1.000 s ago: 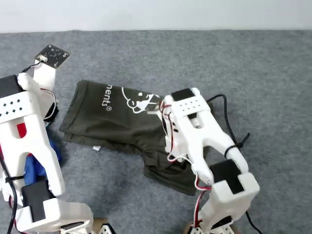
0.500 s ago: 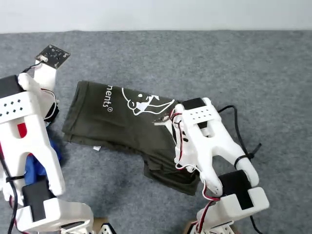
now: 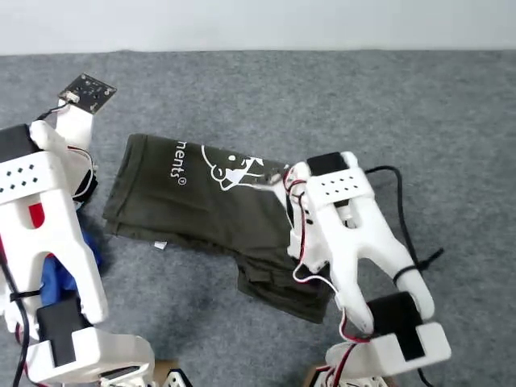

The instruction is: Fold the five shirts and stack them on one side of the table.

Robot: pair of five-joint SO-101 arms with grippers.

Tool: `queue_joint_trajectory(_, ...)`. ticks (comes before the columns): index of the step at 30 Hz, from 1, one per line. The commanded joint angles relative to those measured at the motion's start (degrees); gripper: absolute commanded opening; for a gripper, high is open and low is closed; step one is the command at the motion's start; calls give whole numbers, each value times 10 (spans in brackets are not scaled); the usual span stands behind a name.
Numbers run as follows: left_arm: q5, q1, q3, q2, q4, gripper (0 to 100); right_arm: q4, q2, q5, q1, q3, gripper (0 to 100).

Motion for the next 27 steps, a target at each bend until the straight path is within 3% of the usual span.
queue_joint_trajectory(1,4,9,-1,-27,10,6,15,-36,-9,8,-51,209)
queue_joint_trajectory(6,4,43,-5,-28,8,6,7,-36,-10,6,-92,210)
queue_joint_trajectory(10,20,51,-4,-22,-42,6,-15,-36,-10,18,-120,209)
queue_joint_trajectory(15,115,63,-2,22,-160,6,-171,-34,-15,76,-133,180)
queue_joint_trajectory(19,139,99,-4,111,-237,6,-320,8,-33,109,-130,2)
queue_joint_trajectory(22,139,124,-16,186,-292,6,-400,63,-33,127,-134,39)
queue_joint_trajectory(27,142,140,-92,310,-346,6,-480,149,-33,130,-134,9)
